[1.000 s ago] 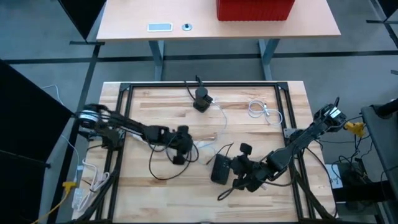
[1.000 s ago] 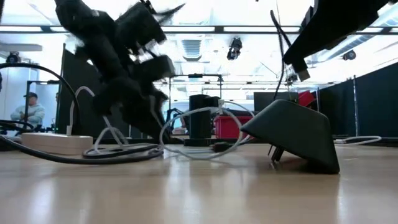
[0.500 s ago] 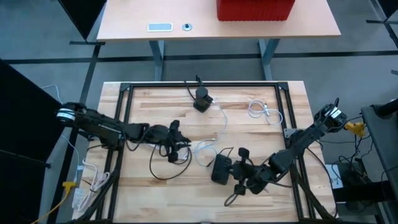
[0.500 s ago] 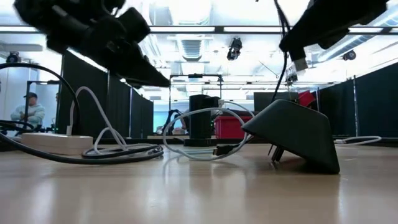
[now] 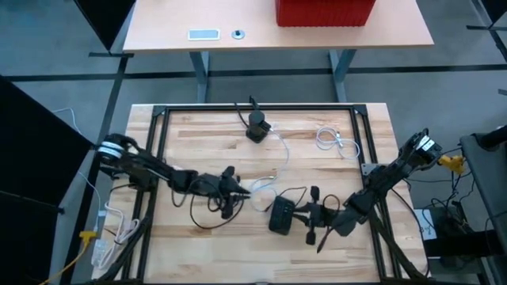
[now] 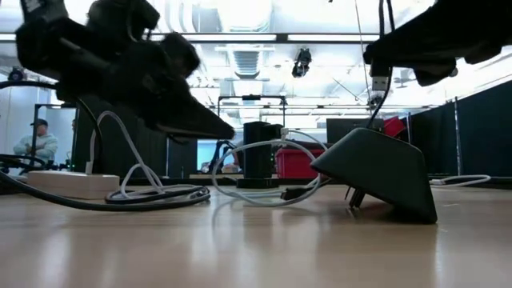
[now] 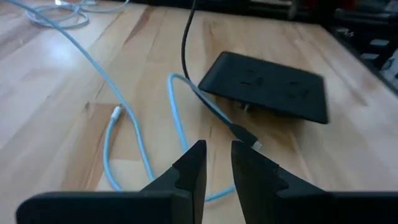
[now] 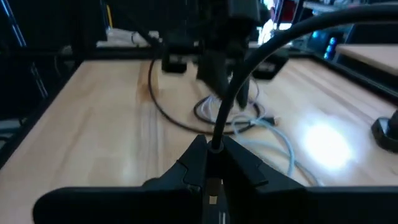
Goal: Insert USB
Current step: Insert the black charger cable into the bottom black outlet extension
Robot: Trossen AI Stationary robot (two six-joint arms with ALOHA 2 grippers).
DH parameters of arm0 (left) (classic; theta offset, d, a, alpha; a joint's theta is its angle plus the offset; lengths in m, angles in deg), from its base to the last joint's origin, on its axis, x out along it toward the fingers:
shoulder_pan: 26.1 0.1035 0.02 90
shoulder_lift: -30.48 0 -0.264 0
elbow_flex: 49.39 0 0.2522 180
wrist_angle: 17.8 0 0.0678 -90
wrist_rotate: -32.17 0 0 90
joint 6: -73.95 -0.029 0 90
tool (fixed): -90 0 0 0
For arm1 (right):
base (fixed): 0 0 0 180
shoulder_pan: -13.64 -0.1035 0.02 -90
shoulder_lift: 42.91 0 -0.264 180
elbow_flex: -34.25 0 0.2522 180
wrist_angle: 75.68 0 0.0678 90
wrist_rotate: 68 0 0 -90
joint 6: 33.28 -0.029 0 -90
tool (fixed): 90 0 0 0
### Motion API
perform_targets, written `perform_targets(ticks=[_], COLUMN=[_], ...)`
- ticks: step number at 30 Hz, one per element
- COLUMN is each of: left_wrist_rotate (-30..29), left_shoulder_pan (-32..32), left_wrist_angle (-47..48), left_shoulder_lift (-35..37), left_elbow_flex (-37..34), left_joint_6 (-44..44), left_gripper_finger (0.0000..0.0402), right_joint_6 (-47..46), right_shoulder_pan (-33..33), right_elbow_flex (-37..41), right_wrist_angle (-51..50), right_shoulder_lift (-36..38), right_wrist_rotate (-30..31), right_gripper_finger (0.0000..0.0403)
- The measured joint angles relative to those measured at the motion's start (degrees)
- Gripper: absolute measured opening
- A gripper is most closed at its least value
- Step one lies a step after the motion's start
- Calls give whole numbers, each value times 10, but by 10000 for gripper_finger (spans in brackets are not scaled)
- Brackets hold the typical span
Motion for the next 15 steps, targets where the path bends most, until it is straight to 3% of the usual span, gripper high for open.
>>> perform_targets(ticks=[15], left_wrist_rotate=[21], left_shoulder_pan=[0], left_wrist_angle=[-8], left_shoulder_lift=[-160], left_elbow_flex=[116], left_joint_6=[-4], left_gripper_finger=[64], right_joint_6=[55], right_shoulder_pan=[-22], right_elbow_flex=[33], right_wrist_angle=[176], right_shoulder_lift=[-136], right_wrist_rotate=[58], right_gripper_finger=[19])
